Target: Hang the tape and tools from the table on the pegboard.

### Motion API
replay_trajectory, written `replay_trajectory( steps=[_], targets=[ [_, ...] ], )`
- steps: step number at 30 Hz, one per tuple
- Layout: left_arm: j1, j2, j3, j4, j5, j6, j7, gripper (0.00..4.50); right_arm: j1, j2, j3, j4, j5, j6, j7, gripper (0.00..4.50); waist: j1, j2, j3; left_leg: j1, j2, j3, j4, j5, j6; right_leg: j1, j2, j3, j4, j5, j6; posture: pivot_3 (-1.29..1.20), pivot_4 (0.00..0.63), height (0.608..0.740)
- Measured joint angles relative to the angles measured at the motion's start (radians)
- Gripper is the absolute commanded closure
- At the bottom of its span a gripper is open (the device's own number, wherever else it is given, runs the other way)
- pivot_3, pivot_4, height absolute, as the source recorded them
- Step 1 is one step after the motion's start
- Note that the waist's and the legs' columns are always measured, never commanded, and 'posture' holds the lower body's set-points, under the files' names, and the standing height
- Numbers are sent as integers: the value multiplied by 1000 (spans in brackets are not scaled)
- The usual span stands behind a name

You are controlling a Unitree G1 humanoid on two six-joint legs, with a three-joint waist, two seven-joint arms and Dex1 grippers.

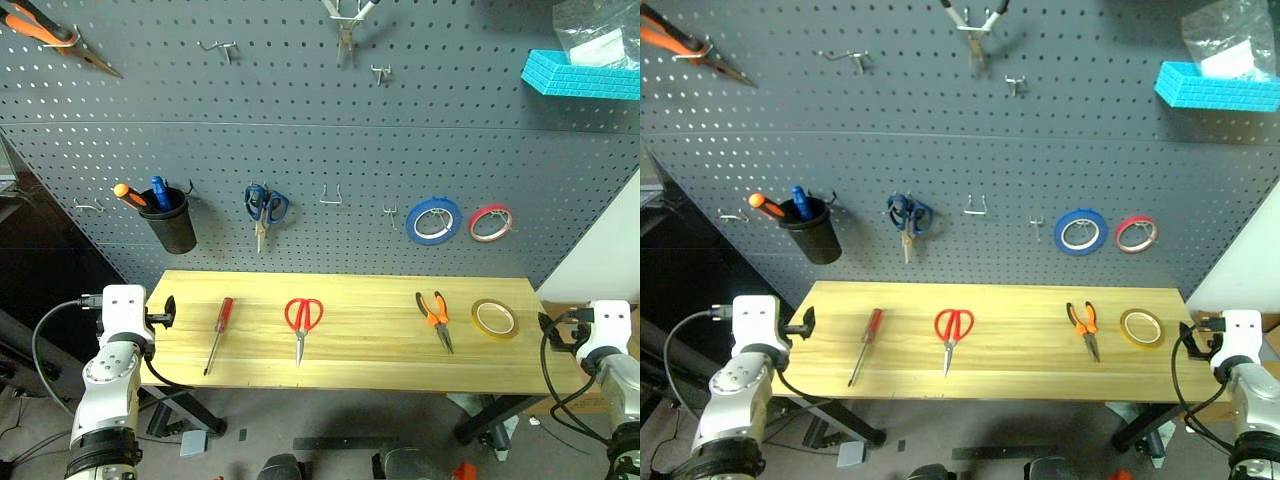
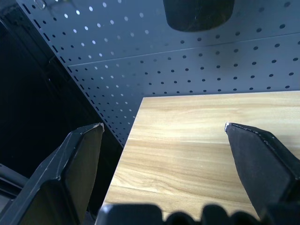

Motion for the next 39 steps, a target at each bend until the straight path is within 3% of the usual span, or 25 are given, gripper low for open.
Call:
replay_trajectory(
  steps=[10, 21, 25, 30, 39],
  targets=[
    [3, 5, 0, 5, 2, -14, 0, 27, 3, 0, 0, -19, 0, 4, -5, 0, 0, -1, 1, 0, 0, 0, 0, 0, 0, 0, 0, 0, 0, -2, -4, -54, 44, 740],
    [30, 5, 5, -140, -61, 178, -60, 27, 69, 13, 11, -169, 7, 90, 18, 0, 2, -3, 25, 0, 1, 0, 0, 0, 0, 0, 0, 0, 0, -3, -5, -71, 104, 740],
    [38, -29, -50, -234, -17, 233, -15, 27, 97, 18, 43, -266, -1, 145, 24, 0, 3, -3, 50, -1, 1, 1, 0, 0, 0, -1, 0, 1, 0, -3, -5, -97, 142, 740],
    [35, -81, -117, -354, -49, 302, -77, 27, 110, 21, 60, -400, 2, 243, 33, 0, 2, -5, 85, -4, 3, 1, 0, -1, -1, -3, 1, 1, -1, 0, 1, -132, 194, 740],
    [-42, 31, -349, -617, -77, 329, -402, 27, 55, 11, 134, -571, 14, 506, 44, 0, -5, -2, 157, -19, 6, 3, 1, -1, -1, -18, 4, 2, 0, 2, 1, -162, 279, 740]
  ],
)
